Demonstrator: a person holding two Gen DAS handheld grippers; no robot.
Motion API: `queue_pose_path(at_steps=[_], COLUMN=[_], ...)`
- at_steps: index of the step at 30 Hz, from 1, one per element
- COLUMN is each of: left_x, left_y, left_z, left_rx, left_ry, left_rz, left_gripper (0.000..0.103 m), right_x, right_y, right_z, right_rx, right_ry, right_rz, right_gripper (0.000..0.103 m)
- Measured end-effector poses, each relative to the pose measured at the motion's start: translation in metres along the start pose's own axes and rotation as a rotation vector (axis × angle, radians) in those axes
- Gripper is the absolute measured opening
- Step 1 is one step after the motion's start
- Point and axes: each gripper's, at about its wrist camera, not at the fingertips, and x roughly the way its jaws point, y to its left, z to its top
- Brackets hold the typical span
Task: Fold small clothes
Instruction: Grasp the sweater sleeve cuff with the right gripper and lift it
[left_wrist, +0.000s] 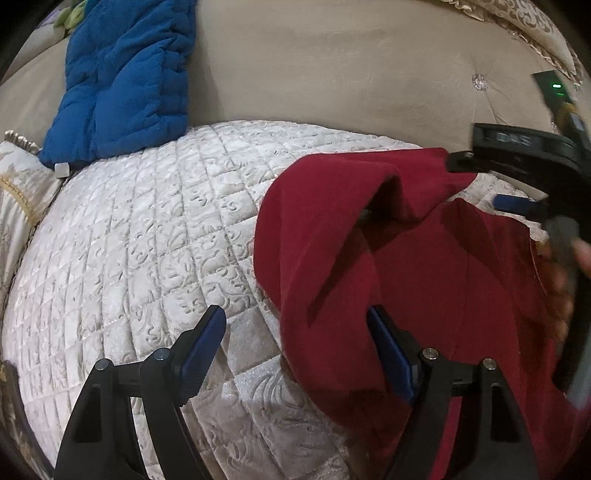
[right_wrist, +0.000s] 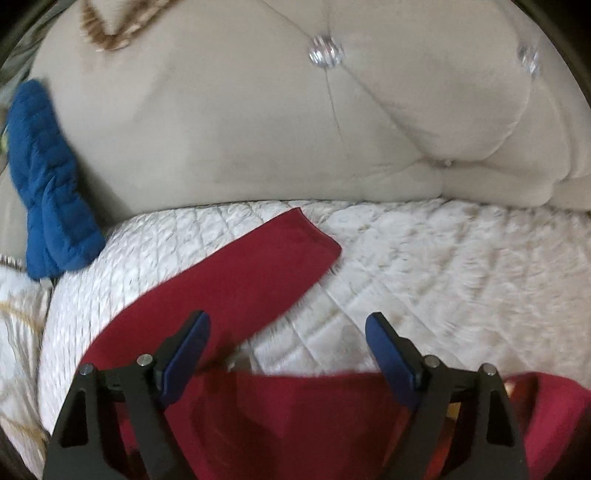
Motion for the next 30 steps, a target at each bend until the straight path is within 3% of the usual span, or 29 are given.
queue_pose_path(at_steps=[3,5,6,7,10,15,21,24,30], left_x=[0.002,0.002,0.002,0.003,0.003,-0.007,-0.013,-0.026,-0.060], left_y=[0.000,0.001,0.001,0.001,0.000,0.002,0.005,0.006,0.002], left_z=[0.001,0.001,0.001,0.001,0.001,0.002,-0.002,-0.007,-0.030], left_rx=[0.001,-0.001,-0.001,0.000,0.003,0.007,0.013,0.009,0.099], left_ry=[0.003,0.003,0.002,0.002,0.001,-0.026,-0.031,-0.028,-0.006], left_rz=[-0.002,-0.005,-0.005,-0.003,-0.002,0.012,0.043,0.012,-0.072], left_gripper=[0.060,0.060,0.060,0.060,0.060,0.060,0.059,0.058,0.058], right_x=[0.015,0.017,0.021,0.021,0.001,-0.076,-0.150,-0.173,-0.199], right_y=[-0.001,0.000,-0.001,-0.002,-0.002,-0.009,-0.043,-0.062,-0.099], right_z=[0.005,0.009,0.011,0.012,0.007,-0.016,-0.046,-0.067,-0.107], right_rx=[0.015,0.009,0.009,0.009,-0.003,-0.072,-0.028,0.003,0.062], right_ry=[-0.024,-0.053,-0.045,-0.038,-0.080,-0.192,-0.247,-0.249,-0.239], right_rz=[0.005,0.030,0.040,0.044,0.070,0.060,0.069,0.051,0.008], right_gripper=[0.071,0.047,0.024,0.009,0.008,0.008,0.008,0.008,0.008])
